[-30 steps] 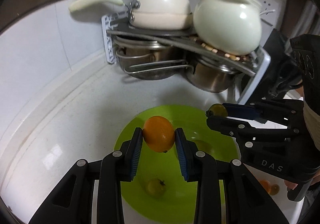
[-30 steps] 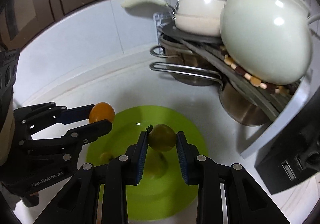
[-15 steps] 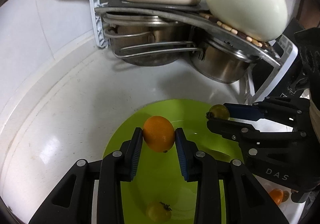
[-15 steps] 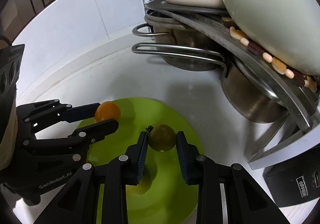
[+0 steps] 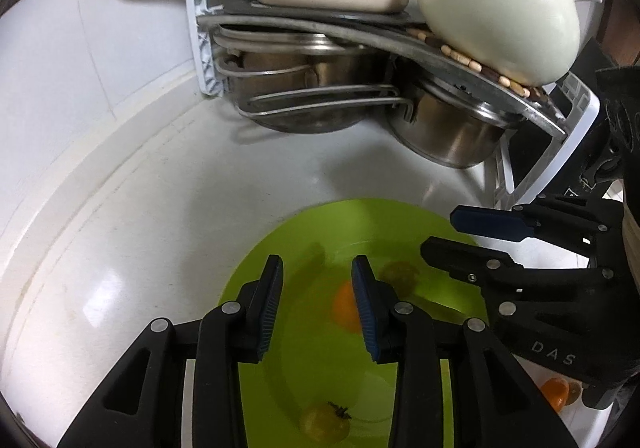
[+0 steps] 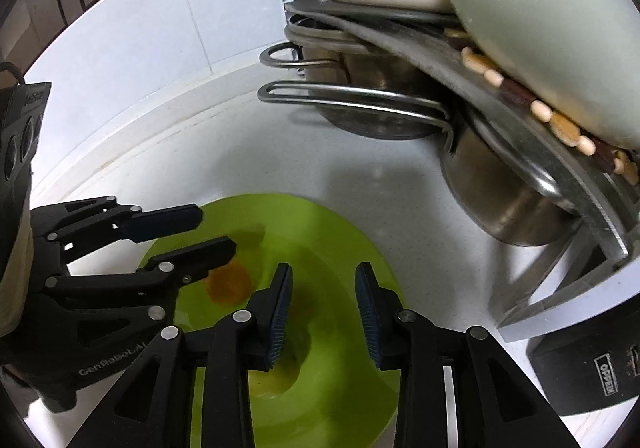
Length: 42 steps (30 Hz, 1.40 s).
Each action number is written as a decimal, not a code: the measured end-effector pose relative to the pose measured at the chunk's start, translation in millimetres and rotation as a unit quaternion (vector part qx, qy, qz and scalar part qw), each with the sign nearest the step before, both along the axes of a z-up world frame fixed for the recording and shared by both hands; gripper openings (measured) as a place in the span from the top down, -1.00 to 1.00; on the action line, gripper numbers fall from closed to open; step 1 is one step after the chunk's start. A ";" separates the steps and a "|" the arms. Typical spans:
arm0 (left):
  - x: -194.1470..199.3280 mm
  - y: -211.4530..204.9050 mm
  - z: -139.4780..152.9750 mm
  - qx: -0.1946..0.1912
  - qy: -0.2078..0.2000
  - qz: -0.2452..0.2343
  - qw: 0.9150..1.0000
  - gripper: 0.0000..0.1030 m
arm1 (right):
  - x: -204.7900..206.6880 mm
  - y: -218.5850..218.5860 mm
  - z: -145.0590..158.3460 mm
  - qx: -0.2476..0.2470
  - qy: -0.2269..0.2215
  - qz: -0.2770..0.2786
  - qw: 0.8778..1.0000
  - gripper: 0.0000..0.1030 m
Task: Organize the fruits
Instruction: 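Open left tool to drop the orange while right tool releases the tomato, then withdraw both tools from the plate toward the remaining fruits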
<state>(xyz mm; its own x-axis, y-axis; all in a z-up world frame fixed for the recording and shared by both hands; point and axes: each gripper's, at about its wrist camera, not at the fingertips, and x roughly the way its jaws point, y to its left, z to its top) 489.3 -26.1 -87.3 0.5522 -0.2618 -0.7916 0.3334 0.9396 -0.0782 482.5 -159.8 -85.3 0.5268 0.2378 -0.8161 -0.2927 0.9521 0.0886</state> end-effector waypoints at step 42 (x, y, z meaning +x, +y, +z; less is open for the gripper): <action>-247.9 39.5 105.8 -0.042 -0.145 0.081 0.985 -0.45 | -250.5 -30.5 116.9 -0.020 -0.234 -0.136 0.962 -0.40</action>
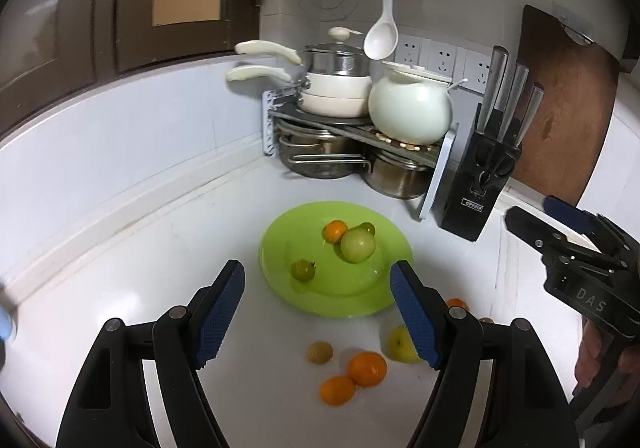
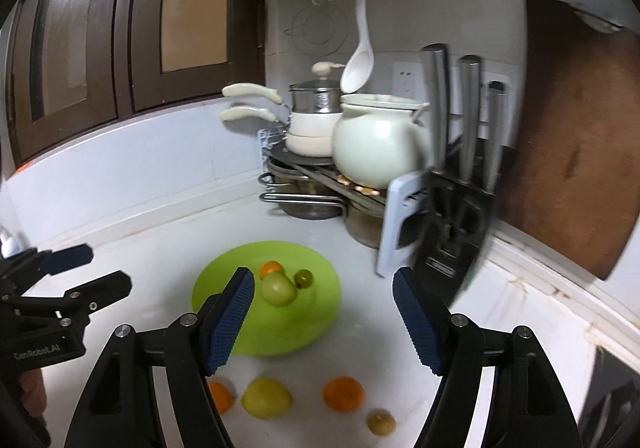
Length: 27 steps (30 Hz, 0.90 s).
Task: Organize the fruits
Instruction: 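Withdraw both tools from the plate toward the remaining fruits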
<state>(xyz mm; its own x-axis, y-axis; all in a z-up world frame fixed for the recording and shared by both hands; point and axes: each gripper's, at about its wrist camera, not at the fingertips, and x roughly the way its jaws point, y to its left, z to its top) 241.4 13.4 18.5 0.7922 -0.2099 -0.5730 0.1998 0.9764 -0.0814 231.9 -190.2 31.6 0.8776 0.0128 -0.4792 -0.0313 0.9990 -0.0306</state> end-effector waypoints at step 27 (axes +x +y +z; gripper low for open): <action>-58.4 -11.5 -68.3 0.016 0.024 0.032 0.999 -0.53 | -64.1 -25.8 -67.3 0.004 0.049 -0.064 0.997 -0.41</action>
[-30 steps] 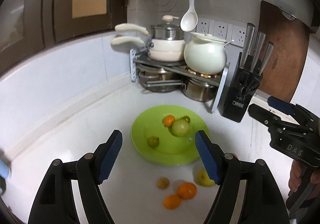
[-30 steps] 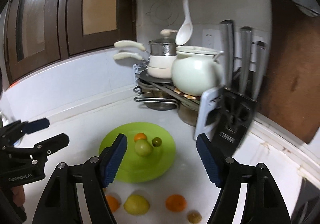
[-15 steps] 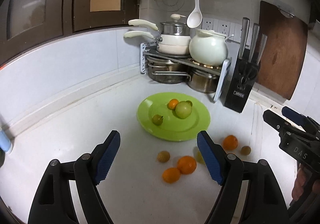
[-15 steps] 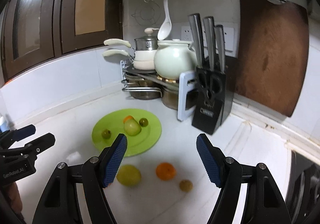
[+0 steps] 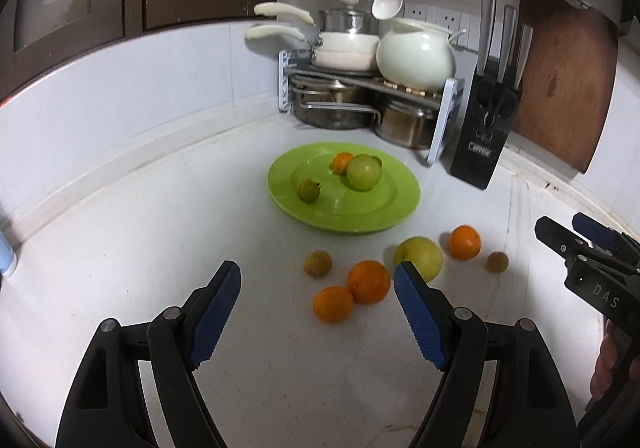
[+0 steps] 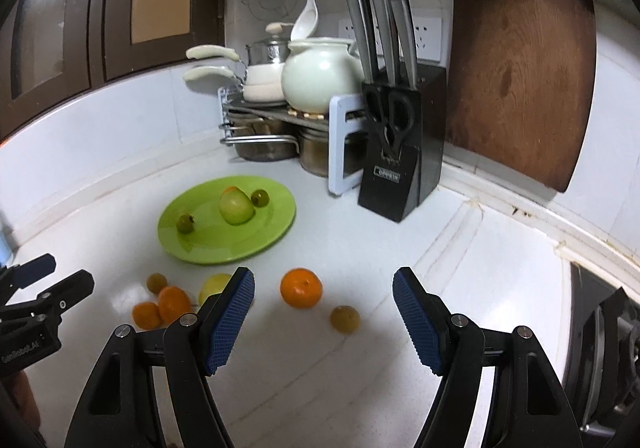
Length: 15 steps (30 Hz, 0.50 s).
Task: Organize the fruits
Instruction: 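Withdraw both tools from the plate toward the remaining fruits, then move left tool to an orange while right tool approaches the small brown fruit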
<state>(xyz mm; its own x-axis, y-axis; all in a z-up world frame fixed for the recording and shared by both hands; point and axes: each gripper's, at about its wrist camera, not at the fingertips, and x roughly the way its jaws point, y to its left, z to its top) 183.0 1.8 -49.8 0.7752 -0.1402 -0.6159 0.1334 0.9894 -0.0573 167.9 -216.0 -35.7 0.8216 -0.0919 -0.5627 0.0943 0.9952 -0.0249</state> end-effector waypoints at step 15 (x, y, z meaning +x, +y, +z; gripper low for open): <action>20.0 -12.1 -44.2 0.016 0.066 0.005 0.998 -0.40 | 25.4 -14.9 -46.2 0.020 0.068 -0.002 0.997 -0.40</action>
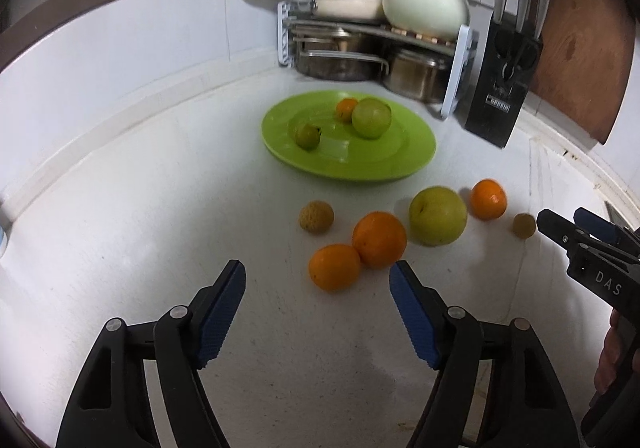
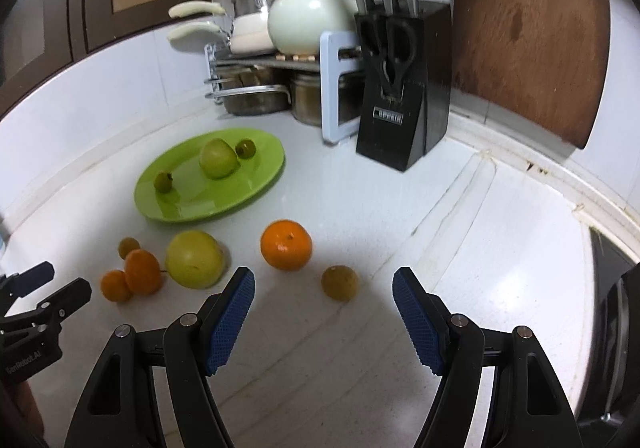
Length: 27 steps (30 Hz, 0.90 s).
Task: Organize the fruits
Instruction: 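Move left tool to an orange while right tool approaches the small brown fruit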
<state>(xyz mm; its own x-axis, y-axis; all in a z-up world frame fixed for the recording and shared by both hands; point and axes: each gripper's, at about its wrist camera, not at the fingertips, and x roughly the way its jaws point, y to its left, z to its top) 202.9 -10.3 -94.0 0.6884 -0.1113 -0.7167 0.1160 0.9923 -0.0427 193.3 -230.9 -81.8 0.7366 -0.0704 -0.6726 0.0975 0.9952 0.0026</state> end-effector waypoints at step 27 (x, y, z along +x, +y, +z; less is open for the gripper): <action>27.5 -15.0 -20.2 0.003 0.020 0.002 1.000 0.05 | 43.6 -15.5 -35.5 0.022 0.062 0.015 0.998 0.09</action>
<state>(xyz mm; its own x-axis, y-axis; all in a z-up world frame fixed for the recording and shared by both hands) 230.4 -25.3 -114.1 0.6597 -0.1050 -0.7442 0.1104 0.9930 -0.0423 236.9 -246.4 -117.4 0.6487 -0.0180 -0.7608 0.0698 0.9969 0.0359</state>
